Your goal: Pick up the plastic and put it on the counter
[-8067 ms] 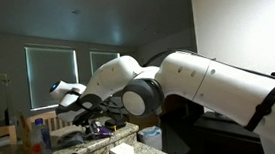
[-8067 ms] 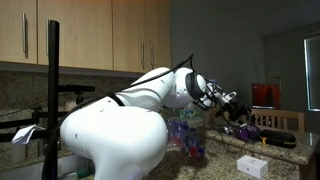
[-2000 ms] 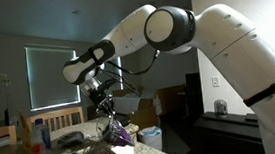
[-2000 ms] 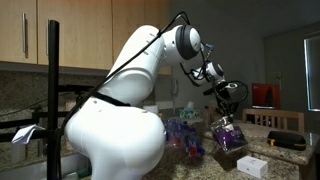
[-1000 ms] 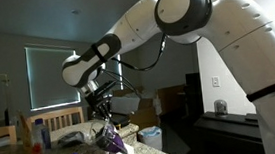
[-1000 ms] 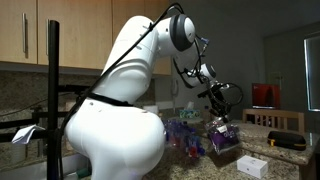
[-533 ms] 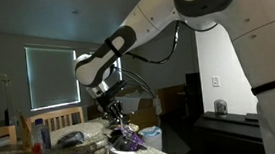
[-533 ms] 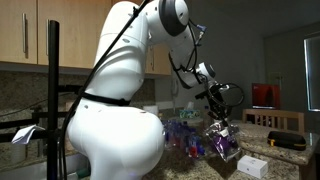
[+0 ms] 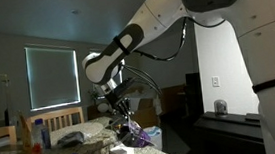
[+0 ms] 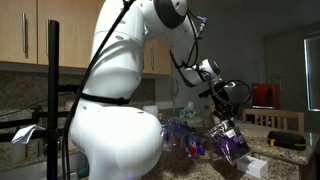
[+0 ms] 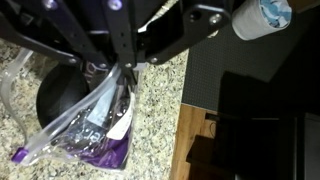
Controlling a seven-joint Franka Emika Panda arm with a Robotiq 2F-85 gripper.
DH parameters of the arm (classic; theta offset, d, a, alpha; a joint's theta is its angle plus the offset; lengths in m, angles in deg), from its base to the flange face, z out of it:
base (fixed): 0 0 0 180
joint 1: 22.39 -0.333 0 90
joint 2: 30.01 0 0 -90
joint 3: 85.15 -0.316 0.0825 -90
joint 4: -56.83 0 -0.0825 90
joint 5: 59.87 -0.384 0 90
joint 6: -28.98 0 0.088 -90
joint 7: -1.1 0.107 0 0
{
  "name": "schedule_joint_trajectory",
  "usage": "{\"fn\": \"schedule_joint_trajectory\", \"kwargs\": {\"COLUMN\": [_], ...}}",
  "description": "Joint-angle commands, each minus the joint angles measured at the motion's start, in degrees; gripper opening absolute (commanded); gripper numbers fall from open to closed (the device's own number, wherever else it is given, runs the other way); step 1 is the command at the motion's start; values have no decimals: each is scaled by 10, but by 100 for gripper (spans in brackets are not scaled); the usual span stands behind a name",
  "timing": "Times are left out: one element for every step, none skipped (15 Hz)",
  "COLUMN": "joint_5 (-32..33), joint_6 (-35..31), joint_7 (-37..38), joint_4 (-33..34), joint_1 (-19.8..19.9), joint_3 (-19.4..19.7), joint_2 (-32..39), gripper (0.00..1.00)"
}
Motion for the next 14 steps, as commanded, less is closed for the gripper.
{"fn": "schedule_joint_trajectory", "kwargs": {"joint_5": [-1,2,16,26,36,43,51,59,68,77,79,82,82,81], "joint_6": [-6,-13,-20,-27,-30,-32,-36,-42,-49,-51,-52,-55,-60,-65], "joint_7": [1,4,13,19,21,22,26,33,47,60,70,81,90,97], "joint_4": [-8,-16,-29,-39,-49,-58,-72,-88,-102,-113,-122,-132,-142,-151], "joint_1": [13,13,11,10,10,11,13,15,18,21,26,30,36,41], "joint_3": [-14,-14,-15,-15,-14,-14,-12,-10,-8,-5,-3,-1,1,3], "joint_2": [-4,-6,-11,-14,-19,-22,-28,-33,-39,-43,-47,-51,-58,-64], "gripper": [7,6,7,6,7,7,7,7,7,7,7,7,7,7]}}
